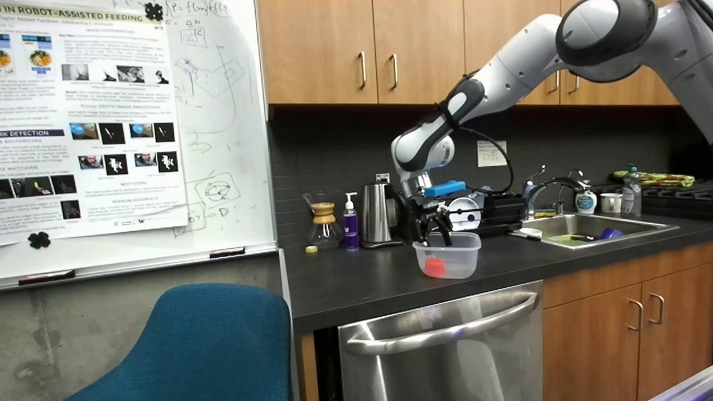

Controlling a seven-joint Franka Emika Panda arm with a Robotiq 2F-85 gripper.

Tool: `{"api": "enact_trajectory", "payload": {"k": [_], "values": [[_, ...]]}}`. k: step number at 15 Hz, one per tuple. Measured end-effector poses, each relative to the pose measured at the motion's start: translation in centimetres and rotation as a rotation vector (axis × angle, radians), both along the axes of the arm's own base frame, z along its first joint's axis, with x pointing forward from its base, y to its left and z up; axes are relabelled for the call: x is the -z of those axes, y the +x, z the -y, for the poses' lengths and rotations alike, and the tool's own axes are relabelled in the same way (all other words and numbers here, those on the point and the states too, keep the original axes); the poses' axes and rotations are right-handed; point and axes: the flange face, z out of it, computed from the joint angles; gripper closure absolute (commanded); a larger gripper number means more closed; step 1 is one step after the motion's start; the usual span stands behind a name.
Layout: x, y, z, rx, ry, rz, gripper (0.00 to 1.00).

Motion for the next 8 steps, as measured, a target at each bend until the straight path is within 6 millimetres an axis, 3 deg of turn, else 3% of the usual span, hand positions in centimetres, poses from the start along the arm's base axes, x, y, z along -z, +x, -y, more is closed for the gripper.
{"api": "enact_trajectory", "payload": {"k": [8], "values": [[-1.3,-0.9,0.4,0.010,-0.013,-0.009,0.00]]}}
